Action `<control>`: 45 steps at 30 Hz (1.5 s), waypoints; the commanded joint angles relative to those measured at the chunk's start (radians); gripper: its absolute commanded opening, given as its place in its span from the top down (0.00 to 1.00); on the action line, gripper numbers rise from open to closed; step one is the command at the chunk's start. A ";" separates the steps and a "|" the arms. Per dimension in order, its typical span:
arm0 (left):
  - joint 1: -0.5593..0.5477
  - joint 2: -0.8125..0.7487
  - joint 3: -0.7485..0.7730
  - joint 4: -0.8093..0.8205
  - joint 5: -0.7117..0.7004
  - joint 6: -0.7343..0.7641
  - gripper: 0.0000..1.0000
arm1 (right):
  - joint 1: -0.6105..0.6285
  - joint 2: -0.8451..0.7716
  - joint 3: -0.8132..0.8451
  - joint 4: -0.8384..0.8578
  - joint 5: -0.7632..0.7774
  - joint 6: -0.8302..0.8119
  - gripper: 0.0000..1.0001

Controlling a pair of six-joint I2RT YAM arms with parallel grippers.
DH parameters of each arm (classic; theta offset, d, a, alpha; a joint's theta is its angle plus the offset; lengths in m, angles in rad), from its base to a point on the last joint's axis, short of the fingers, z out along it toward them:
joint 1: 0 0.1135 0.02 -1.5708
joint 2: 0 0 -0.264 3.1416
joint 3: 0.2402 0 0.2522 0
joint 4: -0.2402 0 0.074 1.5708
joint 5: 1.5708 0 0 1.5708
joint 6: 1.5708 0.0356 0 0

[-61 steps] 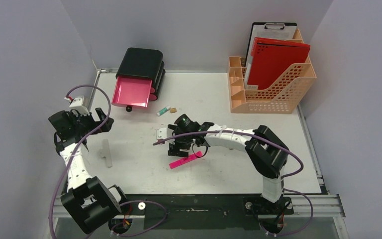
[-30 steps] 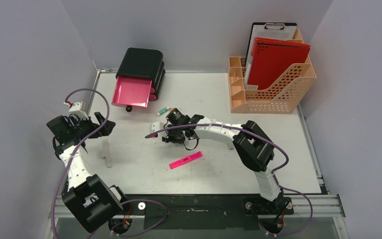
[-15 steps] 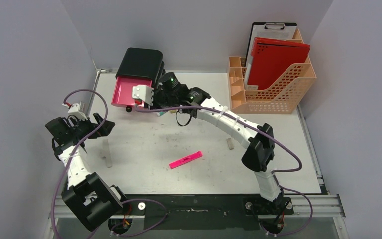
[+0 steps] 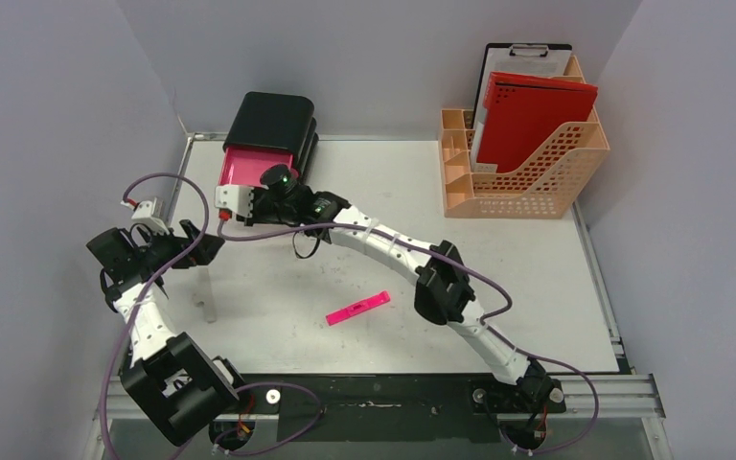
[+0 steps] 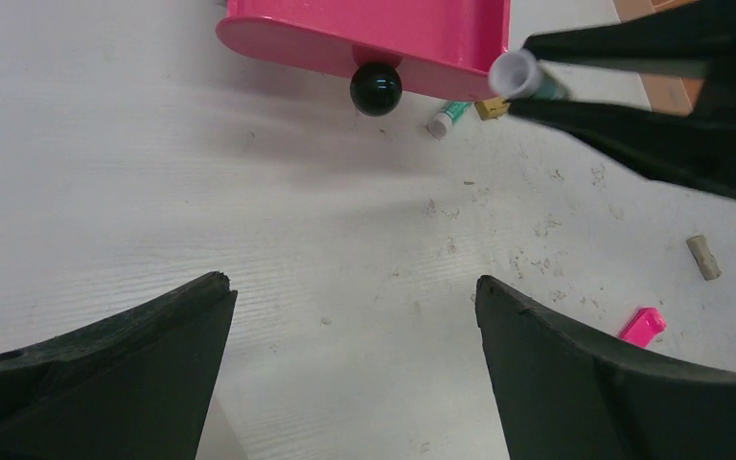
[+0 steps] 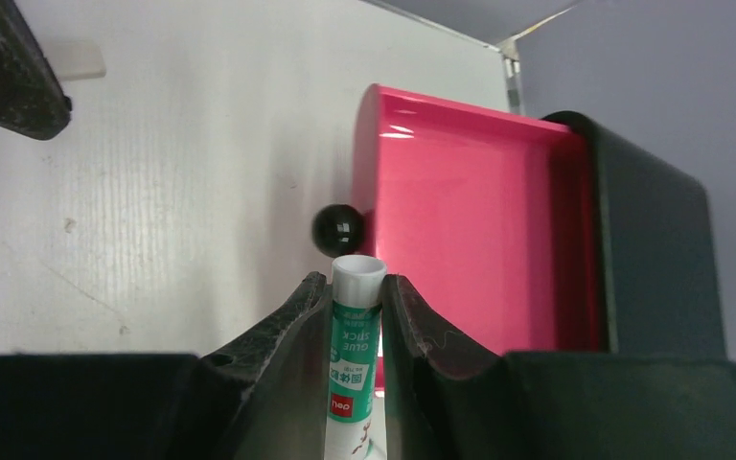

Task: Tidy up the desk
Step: Place the stationery in the drawer.

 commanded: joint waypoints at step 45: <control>0.043 -0.003 -0.011 0.047 0.091 0.017 0.04 | -0.038 0.187 0.013 0.448 0.076 -0.129 0.92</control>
